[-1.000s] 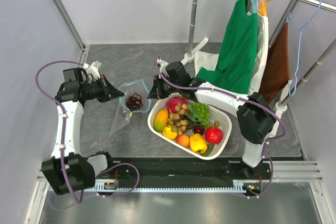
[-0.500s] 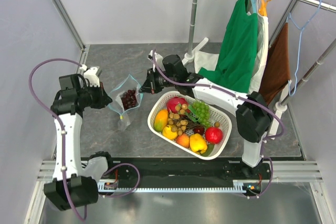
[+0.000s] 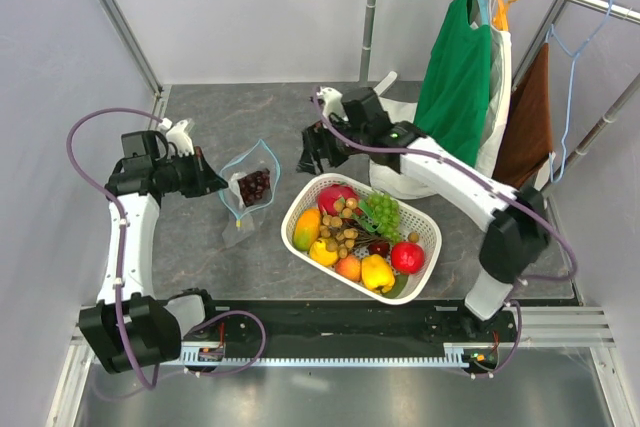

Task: Place the food in the zip-top bag and seal the zipper
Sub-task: Place the fake fruit in the zipper food storage bag, then pick up the fake fruit from the bin.

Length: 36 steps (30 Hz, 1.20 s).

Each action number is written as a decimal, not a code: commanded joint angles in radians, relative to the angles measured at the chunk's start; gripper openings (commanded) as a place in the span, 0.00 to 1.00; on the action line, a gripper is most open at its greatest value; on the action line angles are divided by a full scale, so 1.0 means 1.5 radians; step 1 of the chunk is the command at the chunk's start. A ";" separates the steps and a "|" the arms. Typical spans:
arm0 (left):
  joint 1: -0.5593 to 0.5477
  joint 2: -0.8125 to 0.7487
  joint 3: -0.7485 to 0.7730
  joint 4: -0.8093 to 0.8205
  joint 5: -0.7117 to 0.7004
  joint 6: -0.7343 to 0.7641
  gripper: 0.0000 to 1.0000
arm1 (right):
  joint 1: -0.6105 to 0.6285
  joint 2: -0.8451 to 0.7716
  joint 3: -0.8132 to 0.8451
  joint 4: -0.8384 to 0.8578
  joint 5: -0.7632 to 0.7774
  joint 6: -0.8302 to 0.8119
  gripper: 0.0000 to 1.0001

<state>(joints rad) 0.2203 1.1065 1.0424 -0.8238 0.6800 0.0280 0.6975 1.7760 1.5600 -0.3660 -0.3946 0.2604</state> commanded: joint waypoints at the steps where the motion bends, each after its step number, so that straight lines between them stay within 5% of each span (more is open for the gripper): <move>1: -0.002 0.016 0.024 0.042 0.032 -0.054 0.02 | -0.015 -0.152 -0.051 -0.136 0.038 -0.167 0.87; 8: -0.002 0.003 0.016 0.049 0.026 -0.046 0.02 | -0.016 -0.315 -0.218 -0.239 0.113 -0.275 0.91; 14: -0.002 -0.006 0.010 0.049 0.026 -0.047 0.02 | -0.014 -0.349 -0.274 -0.311 -0.018 -0.426 0.84; 36: -0.002 0.000 0.014 0.038 0.029 -0.032 0.02 | 0.096 -0.266 -0.412 -0.117 0.098 -0.533 0.74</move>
<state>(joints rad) 0.2203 1.1183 1.0424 -0.7826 0.6918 -0.0189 0.8314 1.3655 0.9581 -0.6041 -0.2913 -0.5049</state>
